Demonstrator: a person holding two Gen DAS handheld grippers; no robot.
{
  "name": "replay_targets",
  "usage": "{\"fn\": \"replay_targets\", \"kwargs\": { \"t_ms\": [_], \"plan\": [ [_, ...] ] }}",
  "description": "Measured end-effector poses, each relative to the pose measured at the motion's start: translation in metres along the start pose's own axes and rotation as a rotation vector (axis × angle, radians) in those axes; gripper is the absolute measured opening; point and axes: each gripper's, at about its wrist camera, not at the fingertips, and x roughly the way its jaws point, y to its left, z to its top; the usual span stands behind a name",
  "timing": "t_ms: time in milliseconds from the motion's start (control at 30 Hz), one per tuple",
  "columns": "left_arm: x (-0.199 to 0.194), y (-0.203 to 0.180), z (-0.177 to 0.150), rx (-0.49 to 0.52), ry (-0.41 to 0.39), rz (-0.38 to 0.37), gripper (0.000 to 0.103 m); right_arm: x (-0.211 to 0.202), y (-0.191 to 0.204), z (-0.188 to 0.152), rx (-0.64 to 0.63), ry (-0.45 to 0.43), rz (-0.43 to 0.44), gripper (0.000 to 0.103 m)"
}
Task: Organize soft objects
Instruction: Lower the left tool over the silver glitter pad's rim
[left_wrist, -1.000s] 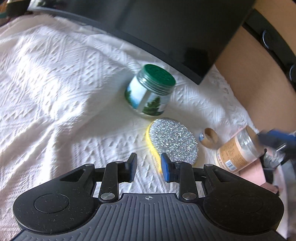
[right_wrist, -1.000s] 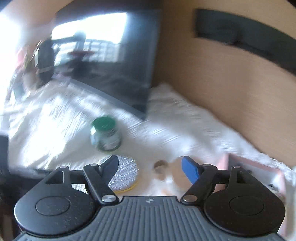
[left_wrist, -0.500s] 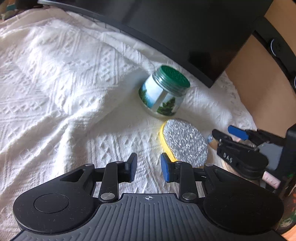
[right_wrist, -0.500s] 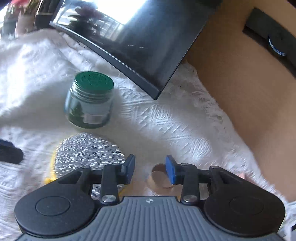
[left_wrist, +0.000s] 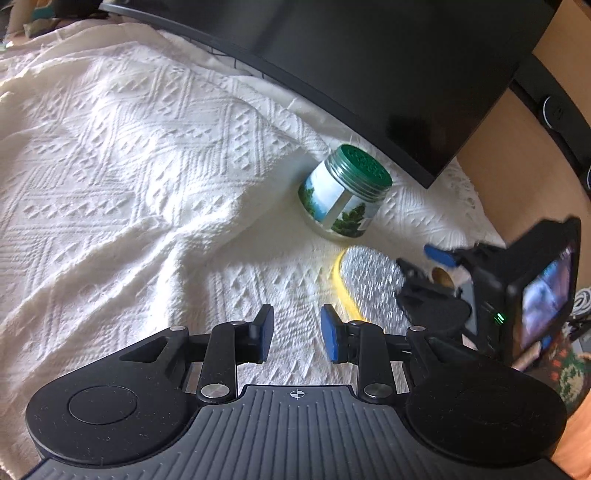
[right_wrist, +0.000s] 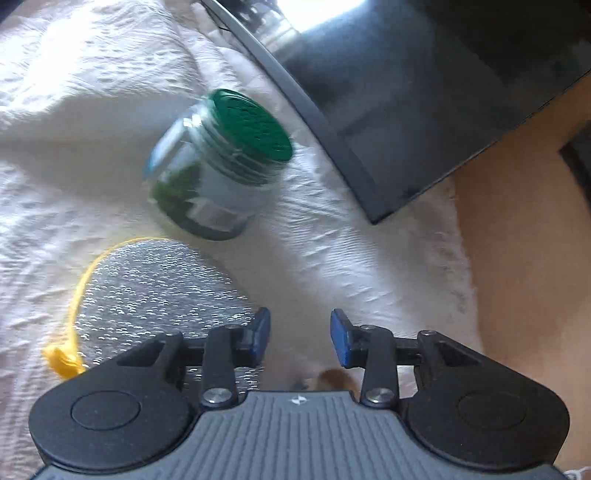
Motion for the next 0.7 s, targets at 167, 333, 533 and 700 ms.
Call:
{"fn": "replay_targets", "kwargs": {
  "t_ms": [167, 333, 533, 700],
  "plan": [
    [-0.002, -0.001, 0.002, 0.010, -0.007, -0.023, 0.031, -0.035, -0.009, -0.015, 0.115, -0.032, 0.109, 0.031],
    [0.008, -0.027, 0.002, 0.092, 0.010, -0.132, 0.031, -0.076, -0.035, -0.050, 0.354, -0.082, 0.231, 0.053],
    [0.042, -0.065, -0.002, 0.248, 0.073, -0.109, 0.031, -0.082, -0.036, -0.076, 0.401, -0.080, 0.235, 0.054],
    [0.047, -0.067, 0.005, 0.289, 0.066, -0.028, 0.031, -0.077, -0.029, -0.089, 0.416, -0.072, 0.246, 0.056]
  ]
}}
